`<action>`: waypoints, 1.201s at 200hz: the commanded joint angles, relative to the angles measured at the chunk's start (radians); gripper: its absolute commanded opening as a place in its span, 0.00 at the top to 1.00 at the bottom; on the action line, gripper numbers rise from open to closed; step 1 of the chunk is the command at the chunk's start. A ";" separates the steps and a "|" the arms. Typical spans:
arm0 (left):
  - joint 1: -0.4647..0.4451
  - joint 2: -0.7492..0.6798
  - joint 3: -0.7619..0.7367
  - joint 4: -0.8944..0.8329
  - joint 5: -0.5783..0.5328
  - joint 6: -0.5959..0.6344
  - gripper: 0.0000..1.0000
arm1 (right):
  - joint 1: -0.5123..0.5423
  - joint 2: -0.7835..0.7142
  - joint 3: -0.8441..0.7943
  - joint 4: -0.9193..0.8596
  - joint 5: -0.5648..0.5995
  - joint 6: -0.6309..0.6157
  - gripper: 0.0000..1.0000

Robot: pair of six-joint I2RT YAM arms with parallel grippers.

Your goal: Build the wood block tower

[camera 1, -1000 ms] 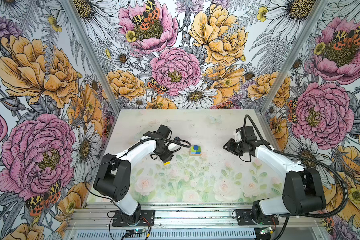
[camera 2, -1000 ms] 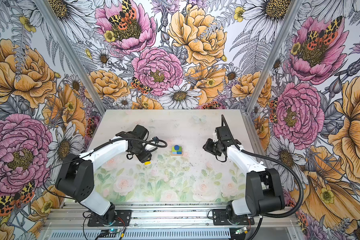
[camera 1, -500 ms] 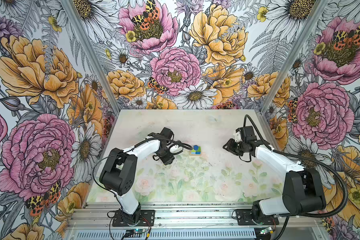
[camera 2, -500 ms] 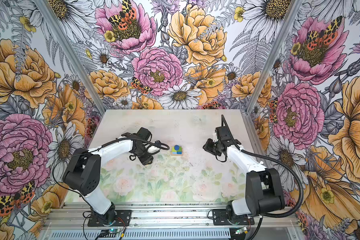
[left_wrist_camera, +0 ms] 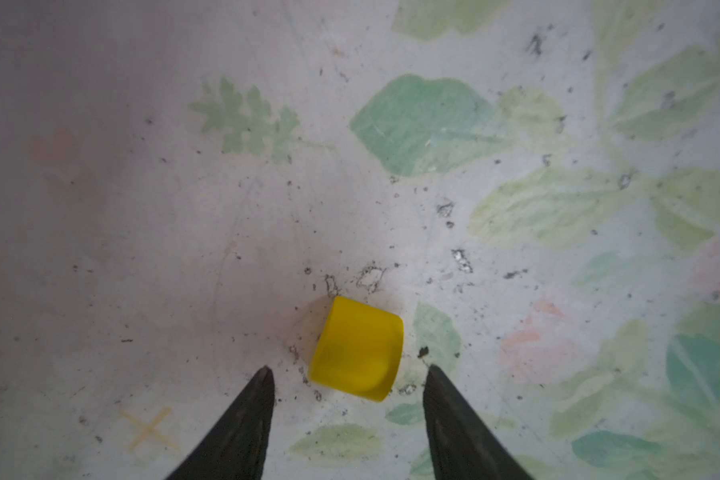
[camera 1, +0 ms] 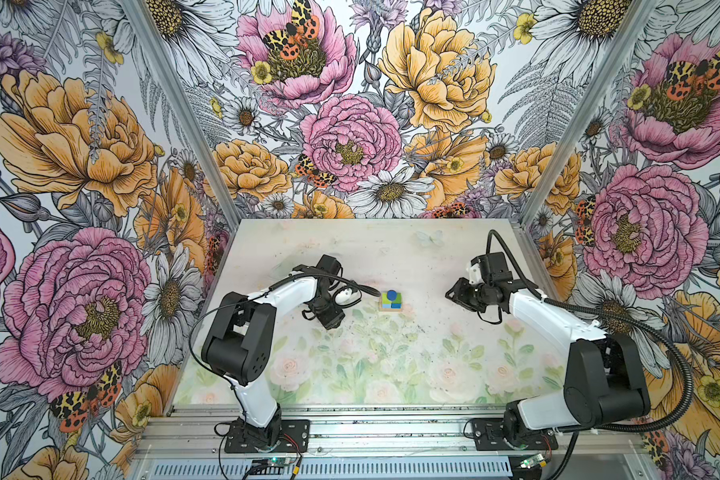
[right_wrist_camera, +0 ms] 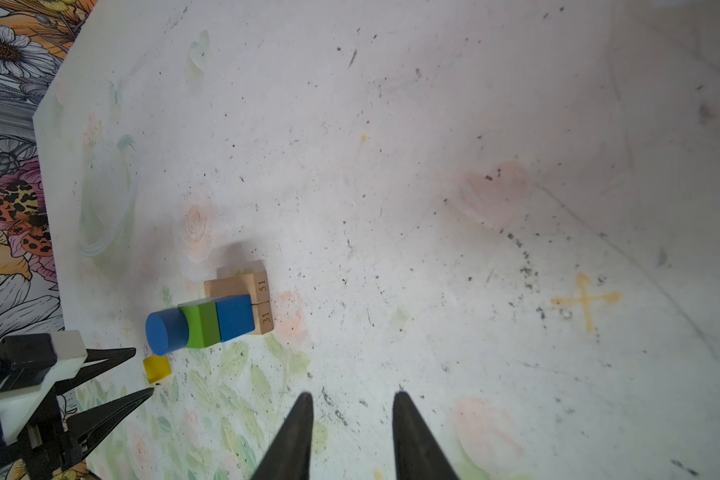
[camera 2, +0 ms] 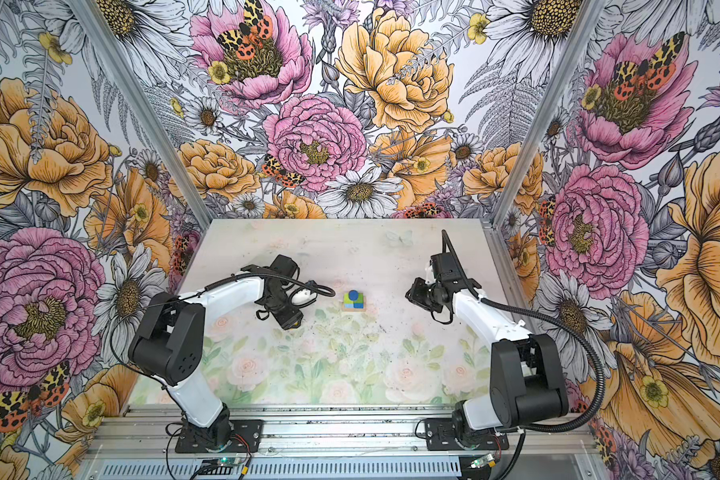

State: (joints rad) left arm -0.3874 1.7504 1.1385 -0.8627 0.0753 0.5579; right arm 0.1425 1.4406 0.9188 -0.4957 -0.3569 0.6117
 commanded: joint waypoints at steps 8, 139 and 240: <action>0.007 0.008 -0.010 0.021 0.015 0.018 0.41 | -0.005 0.011 0.005 0.006 -0.004 -0.012 0.66; 0.007 0.054 -0.011 0.018 0.023 0.018 0.43 | -0.005 0.013 -0.003 0.011 -0.001 -0.013 0.66; 0.008 0.056 -0.003 0.016 0.041 0.011 0.49 | -0.007 0.016 -0.004 0.013 -0.001 -0.012 0.66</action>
State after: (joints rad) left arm -0.3874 1.7962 1.1358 -0.8627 0.0799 0.5575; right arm 0.1425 1.4422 0.9188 -0.4957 -0.3569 0.6117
